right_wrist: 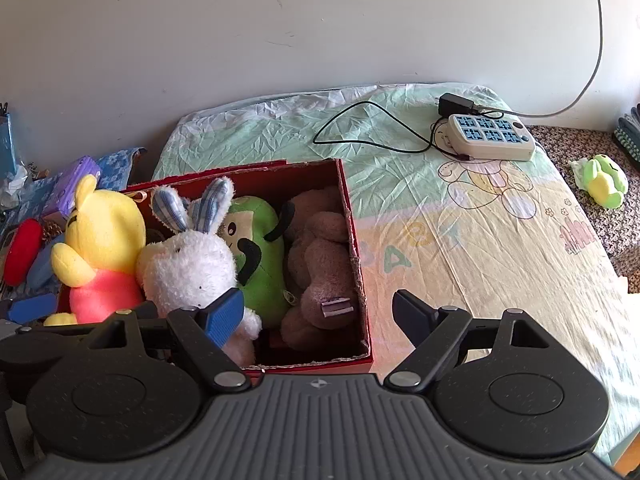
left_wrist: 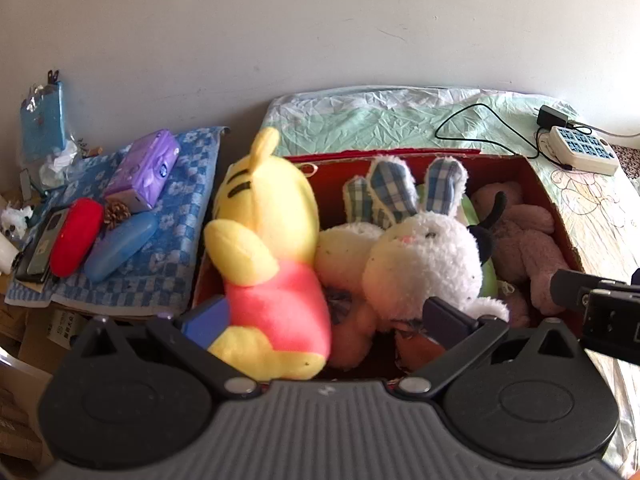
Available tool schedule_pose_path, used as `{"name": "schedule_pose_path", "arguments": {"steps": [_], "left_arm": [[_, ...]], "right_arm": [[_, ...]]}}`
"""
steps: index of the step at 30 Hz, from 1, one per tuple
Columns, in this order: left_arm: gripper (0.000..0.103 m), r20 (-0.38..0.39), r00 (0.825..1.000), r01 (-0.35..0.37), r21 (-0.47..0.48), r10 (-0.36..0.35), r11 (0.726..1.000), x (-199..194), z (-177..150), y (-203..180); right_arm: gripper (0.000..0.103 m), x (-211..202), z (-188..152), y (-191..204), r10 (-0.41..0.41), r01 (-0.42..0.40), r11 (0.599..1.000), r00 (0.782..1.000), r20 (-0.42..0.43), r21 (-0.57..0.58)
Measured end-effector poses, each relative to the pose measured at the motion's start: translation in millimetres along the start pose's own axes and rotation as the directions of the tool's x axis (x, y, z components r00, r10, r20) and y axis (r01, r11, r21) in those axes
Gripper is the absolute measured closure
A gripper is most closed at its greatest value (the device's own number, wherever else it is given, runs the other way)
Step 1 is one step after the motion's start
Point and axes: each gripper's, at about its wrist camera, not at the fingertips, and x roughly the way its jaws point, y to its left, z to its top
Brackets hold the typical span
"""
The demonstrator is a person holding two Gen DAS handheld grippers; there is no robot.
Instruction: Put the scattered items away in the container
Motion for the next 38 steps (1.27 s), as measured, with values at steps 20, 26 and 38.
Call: {"name": "schedule_pose_path", "arguments": {"steps": [20, 26, 38], "left_arm": [[0.001, -0.028, 0.999, 0.041, 0.007, -0.04, 0.999, 10.8, 10.8, -4.5], [0.0, -0.033, 0.998, 0.046, 0.0, -0.046, 0.999, 13.7, 13.2, -3.1], [0.001, -0.029, 0.998, 0.054, -0.017, -0.054, 0.998, 14.1, 14.1, 0.5]], "right_arm": [[0.019, 3.1, 14.3, 2.2, -0.049, 0.049, 0.998, 0.999, 0.003, -0.025], [0.019, 4.9, 15.4, 3.2, -0.048, 0.048, 0.999, 0.999, 0.002, -0.023], [0.019, 7.2, 18.7, 8.1, -0.028, 0.029, 0.999, 1.0, 0.008, -0.03]]}}
